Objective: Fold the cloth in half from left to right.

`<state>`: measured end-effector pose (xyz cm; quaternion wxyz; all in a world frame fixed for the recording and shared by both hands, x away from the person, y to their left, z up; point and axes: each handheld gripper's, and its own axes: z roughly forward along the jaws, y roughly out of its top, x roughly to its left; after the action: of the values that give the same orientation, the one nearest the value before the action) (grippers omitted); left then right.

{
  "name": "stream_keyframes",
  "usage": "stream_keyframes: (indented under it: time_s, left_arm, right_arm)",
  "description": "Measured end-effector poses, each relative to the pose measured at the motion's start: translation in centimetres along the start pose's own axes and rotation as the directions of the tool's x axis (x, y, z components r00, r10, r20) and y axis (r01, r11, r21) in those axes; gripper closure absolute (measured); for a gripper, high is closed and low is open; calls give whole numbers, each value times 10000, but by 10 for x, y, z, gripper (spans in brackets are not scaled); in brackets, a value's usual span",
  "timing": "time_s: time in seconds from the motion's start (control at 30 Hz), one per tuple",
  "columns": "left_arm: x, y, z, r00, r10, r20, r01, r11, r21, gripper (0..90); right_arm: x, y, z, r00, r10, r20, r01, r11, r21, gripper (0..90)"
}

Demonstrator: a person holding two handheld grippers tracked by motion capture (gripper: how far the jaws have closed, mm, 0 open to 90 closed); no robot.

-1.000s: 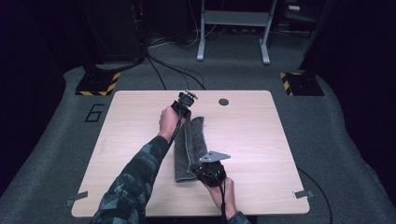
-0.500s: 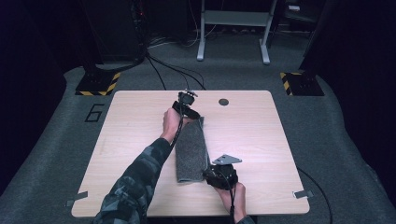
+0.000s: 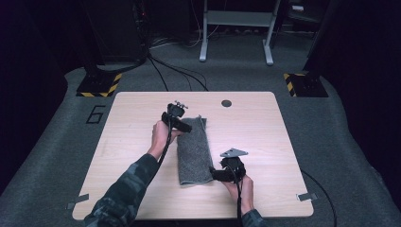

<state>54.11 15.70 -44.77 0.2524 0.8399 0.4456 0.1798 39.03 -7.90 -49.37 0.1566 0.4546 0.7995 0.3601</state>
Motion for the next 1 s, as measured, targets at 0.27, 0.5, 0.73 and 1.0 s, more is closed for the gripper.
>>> stream_keyframes:
  time_s: [0.27,0.5,0.73,1.0]
  left_arm:
    - [-11,-48,8,9994,335,-27,-333,9984,446,163]
    - [-18,-58,16,9986,535,-3,-534,9971,538,159]
    - [-24,-67,19,9982,560,198,-568,9973,469,156]
    - [-42,-84,8,9945,920,502,-930,9955,169,158]
  right_arm:
    - [-4,0,19,9976,-417,547,385,9975,594,214]
    - [3,-7,22,9929,-945,724,871,9913,986,217]
    - [8,-14,15,9932,-997,606,922,9889,1165,217]
    - [11,-27,0,9970,-767,106,743,9864,1466,212]
